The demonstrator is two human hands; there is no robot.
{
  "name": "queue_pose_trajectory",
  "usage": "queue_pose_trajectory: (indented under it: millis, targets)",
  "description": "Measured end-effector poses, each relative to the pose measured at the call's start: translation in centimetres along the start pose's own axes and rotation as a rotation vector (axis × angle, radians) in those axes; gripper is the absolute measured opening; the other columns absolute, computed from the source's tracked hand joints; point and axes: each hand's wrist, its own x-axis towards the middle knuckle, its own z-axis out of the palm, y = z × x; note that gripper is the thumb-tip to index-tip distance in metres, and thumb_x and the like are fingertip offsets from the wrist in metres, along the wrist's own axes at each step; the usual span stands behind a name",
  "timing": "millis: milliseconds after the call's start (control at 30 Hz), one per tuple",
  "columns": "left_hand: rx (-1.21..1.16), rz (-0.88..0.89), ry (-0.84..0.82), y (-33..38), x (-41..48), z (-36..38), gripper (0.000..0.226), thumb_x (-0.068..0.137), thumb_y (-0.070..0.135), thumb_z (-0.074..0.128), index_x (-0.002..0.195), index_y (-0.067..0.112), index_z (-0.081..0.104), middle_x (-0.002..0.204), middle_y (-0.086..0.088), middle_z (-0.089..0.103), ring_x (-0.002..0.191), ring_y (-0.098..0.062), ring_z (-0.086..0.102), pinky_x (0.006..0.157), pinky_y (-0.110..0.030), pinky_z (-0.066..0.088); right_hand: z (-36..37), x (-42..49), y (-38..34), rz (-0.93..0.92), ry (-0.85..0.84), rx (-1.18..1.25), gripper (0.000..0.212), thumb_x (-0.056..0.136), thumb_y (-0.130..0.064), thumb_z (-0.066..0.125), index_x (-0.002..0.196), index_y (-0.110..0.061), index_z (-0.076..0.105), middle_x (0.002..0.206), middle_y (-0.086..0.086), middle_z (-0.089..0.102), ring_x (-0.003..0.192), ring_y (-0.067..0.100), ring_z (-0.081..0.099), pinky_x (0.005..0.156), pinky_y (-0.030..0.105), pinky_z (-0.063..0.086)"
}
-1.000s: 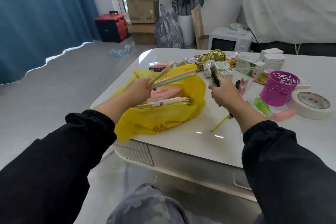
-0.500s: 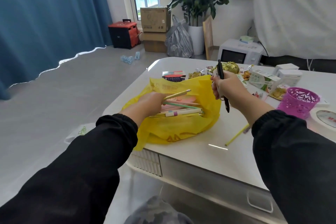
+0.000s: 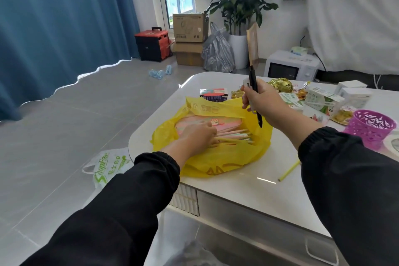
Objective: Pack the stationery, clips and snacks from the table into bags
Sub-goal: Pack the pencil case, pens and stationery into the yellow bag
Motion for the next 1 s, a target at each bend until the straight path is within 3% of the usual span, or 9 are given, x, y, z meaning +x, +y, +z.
queue_pose_trajectory:
  millis: [133, 233, 400, 567, 667, 767, 833, 900, 1000]
  targets:
    - [-0.085, -0.062, 0.003, -2.1, -1.2, 0.0, 0.036, 0.093, 0.043, 0.052, 0.121, 0.021, 0.061, 0.117, 0.000, 0.058, 0.109, -0.020, 0.054, 0.080, -0.031, 0.045, 1.7, 0.4, -0.1, -0.044, -0.052, -0.081, 0.019, 0.101, -0.028, 0.042, 0.100, -0.013, 0.053, 0.069, 0.003, 0.052, 0.059, 0.013, 0.048, 0.053, 0.023, 0.041]
    - [-0.097, -0.122, -0.027, -3.4, -2.4, -0.3, 0.036, 0.089, 0.044, 0.058, 0.118, 0.021, 0.061, 0.112, 0.000, 0.058, 0.103, -0.019, 0.055, 0.071, -0.028, 0.042, 4.1, 0.8, 0.7, -0.115, -0.147, -0.262, 0.012, 0.100, -0.024, 0.044, 0.098, -0.016, 0.052, 0.072, -0.001, 0.051, 0.063, 0.015, 0.046, 0.054, 0.026, 0.036]
    - [-0.131, -0.187, -0.047, -4.8, -4.4, -0.3, 0.041, 0.084, 0.050, 0.062, 0.114, 0.021, 0.061, 0.109, 0.001, 0.060, 0.098, -0.020, 0.056, 0.072, -0.031, 0.046, 7.3, 1.1, 3.0, -0.052, -0.406, -0.620, 0.014, 0.100, -0.021, 0.044, 0.108, -0.016, 0.055, 0.092, 0.004, 0.059, 0.075, 0.021, 0.051, 0.055, 0.027, 0.036]
    - [-0.228, -0.217, -0.037, -6.0, -5.9, -1.5, 0.034, 0.090, 0.049, 0.055, 0.088, 0.018, 0.066, 0.089, 0.000, 0.064, 0.081, -0.018, 0.055, 0.067, -0.029, 0.045, 8.3, 0.3, 3.1, -0.128, -0.522, -0.806, 0.016, 0.098, -0.017, 0.048, 0.111, -0.020, 0.057, 0.100, 0.004, 0.058, 0.083, 0.023, 0.053, 0.053, 0.022, 0.033]
    - [-0.233, -0.203, -0.022, -5.9, -6.3, -2.0, 0.036, 0.090, 0.047, 0.054, 0.077, 0.016, 0.064, 0.076, 0.000, 0.061, 0.072, -0.019, 0.054, 0.060, -0.028, 0.039, 8.4, 0.0, 3.1, -0.156, -0.574, -0.853, 0.029, 0.094, -0.021, 0.057, 0.123, -0.021, 0.057, 0.120, 0.003, 0.056, 0.090, 0.015, 0.045, 0.067, 0.021, 0.035]
    - [-0.224, -0.183, -0.035, -5.2, -6.6, -2.2, 0.034, 0.090, 0.046, 0.055, 0.073, 0.018, 0.062, 0.069, 0.003, 0.056, 0.069, -0.018, 0.051, 0.059, -0.028, 0.038, 8.1, -0.2, 3.4, -0.158, -0.636, -0.883, 0.032, 0.092, -0.016, 0.059, 0.124, -0.019, 0.058, 0.127, 0.005, 0.054, 0.096, 0.014, 0.046, 0.079, 0.023, 0.035]
    - [-0.184, -0.174, -0.044, -4.4, -6.6, -2.3, 0.032, 0.090, 0.048, 0.054, 0.076, 0.020, 0.062, 0.073, 0.004, 0.058, 0.074, -0.018, 0.053, 0.062, -0.029, 0.042, 7.7, -0.4, 3.6, -0.146, -0.621, -0.873, 0.036, 0.091, -0.019, 0.061, 0.127, -0.019, 0.057, 0.133, 0.004, 0.053, 0.110, 0.017, 0.050, 0.085, 0.022, 0.038]
    - [-0.127, -0.169, -0.015, -3.6, -6.3, -2.4, 0.034, 0.089, 0.052, 0.051, 0.090, 0.022, 0.066, 0.089, 0.002, 0.064, 0.088, -0.019, 0.057, 0.069, -0.030, 0.045, 7.1, -0.4, 3.8, -0.123, -0.529, -0.854, 0.041, 0.092, -0.030, 0.060, 0.131, -0.022, 0.054, 0.140, 0.002, 0.048, 0.123, 0.022, 0.048, 0.095, 0.028, 0.040]
    - [-0.128, -0.178, 0.041, -2.4, -5.5, -2.4, 0.043, 0.091, 0.054, 0.047, 0.115, 0.022, 0.062, 0.114, 0.001, 0.059, 0.111, -0.018, 0.050, 0.079, -0.031, 0.043, 6.0, -0.6, 3.8, -0.104, -0.416, -0.859, 0.046, 0.094, -0.040, 0.054, 0.135, -0.021, 0.049, 0.139, 0.004, 0.045, 0.121, 0.024, 0.048, 0.097, 0.035, 0.042]
